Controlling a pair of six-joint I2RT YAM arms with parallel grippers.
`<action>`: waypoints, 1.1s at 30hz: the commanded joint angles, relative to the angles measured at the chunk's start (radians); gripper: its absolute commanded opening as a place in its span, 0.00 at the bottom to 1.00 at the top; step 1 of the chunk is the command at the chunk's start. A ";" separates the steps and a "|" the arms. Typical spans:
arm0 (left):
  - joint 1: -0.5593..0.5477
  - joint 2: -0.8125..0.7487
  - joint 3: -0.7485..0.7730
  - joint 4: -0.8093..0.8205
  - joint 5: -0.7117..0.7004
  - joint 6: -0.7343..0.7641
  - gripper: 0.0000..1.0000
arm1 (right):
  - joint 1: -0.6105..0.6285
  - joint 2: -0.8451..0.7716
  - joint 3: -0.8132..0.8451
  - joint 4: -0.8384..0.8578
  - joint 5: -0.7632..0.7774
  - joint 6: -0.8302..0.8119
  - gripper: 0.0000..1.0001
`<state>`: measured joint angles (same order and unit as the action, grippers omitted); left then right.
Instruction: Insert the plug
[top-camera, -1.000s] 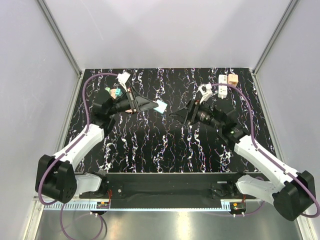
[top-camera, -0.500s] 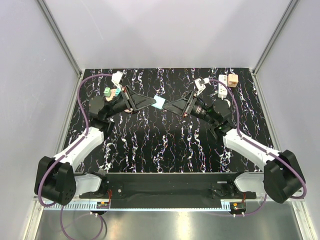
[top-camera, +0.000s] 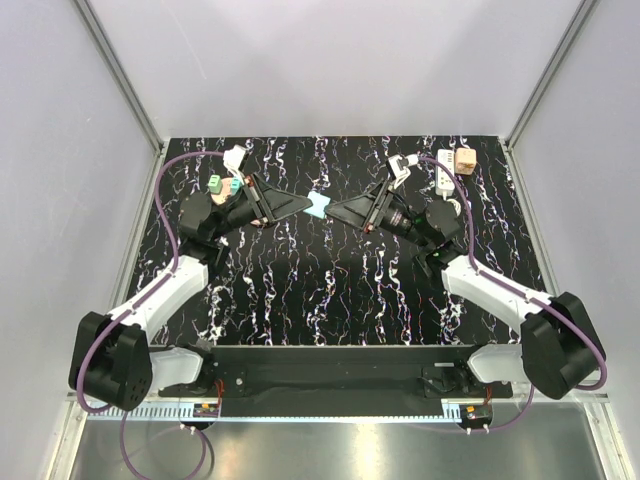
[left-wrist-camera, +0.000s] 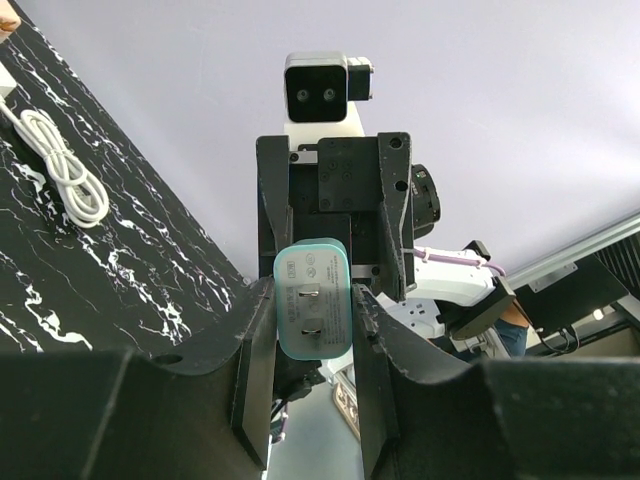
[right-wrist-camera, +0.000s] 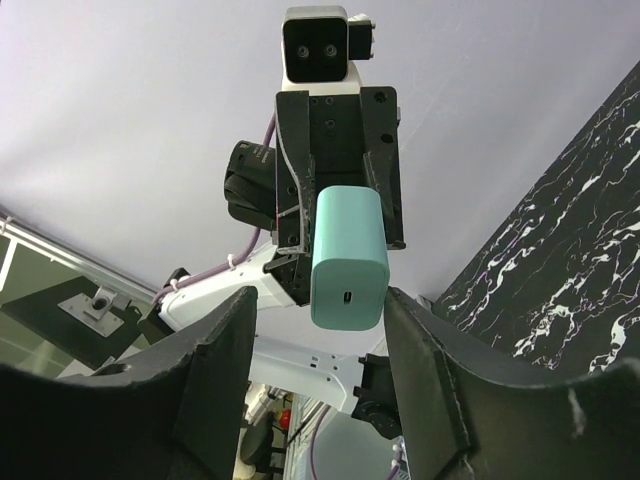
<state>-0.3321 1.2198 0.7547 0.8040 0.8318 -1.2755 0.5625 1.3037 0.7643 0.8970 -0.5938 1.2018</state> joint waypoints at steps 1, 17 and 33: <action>-0.001 0.009 -0.011 0.092 -0.026 -0.004 0.00 | 0.011 0.009 0.026 0.063 -0.009 -0.007 0.60; -0.027 0.018 -0.048 0.179 -0.042 -0.091 0.00 | 0.045 0.025 0.035 0.054 0.034 -0.071 0.47; -0.021 -0.077 0.107 -0.623 -0.115 0.428 0.99 | -0.018 -0.178 0.211 -0.808 0.288 -0.448 0.00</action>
<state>-0.3603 1.2079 0.7284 0.5663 0.7773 -1.1614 0.5907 1.2133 0.8352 0.4919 -0.4458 0.9623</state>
